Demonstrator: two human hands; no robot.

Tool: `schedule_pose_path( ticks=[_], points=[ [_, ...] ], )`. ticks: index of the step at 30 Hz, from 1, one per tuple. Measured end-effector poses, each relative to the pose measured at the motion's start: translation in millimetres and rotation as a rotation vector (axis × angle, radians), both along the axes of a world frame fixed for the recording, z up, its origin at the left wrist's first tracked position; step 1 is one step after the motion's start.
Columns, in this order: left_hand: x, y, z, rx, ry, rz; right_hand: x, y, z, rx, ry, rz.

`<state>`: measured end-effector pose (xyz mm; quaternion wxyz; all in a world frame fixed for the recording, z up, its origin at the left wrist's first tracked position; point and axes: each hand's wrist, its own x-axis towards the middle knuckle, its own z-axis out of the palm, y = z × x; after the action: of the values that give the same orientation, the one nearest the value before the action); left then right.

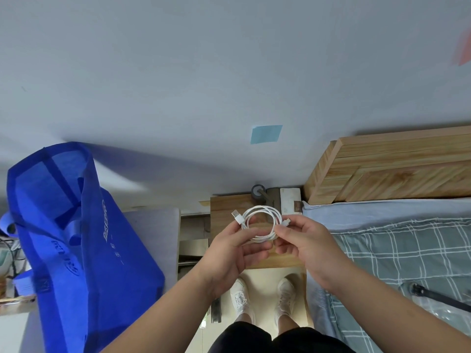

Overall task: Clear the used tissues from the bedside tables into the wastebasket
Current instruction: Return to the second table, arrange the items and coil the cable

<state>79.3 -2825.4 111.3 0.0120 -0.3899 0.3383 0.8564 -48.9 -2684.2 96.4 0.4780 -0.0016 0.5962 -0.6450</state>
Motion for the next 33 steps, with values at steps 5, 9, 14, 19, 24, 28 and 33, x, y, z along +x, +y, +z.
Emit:
schedule_pose_path(
  ticks=[5,9,14,19,24,28,33],
  points=[
    [2.9,1.2,-43.9,-0.104,-0.127,0.115,5.1,-13.1,-43.7,0.101,-0.214,-0.091],
    [1.6,-4.2,-96.0,-0.175,-0.270,0.188,14.1,-25.8,-98.3,0.144,-0.462,-0.206],
    [1.7,-10.5,-190.6,-0.244,-0.453,0.261,20.9,-45.8,-195.1,0.204,-0.621,-0.321],
    [-12.9,-32.3,-292.2,-0.281,-0.548,0.285,14.5,-81.2,-296.6,0.335,-0.619,-0.336],
    [-42.7,-65.6,-379.8,-0.304,-0.535,0.304,-15.5,-127.9,-377.6,0.349,-0.576,-0.332],
    [-68.7,-93.4,-428.5,-0.305,-0.546,0.318,-40.6,-159.4,-419.8,0.330,-0.490,-0.296],
    [-91.6,-117.4,-460.7,-0.412,-0.589,0.356,-55.2,-179.2,-444.7,0.323,-0.462,-0.354]
  ],
)
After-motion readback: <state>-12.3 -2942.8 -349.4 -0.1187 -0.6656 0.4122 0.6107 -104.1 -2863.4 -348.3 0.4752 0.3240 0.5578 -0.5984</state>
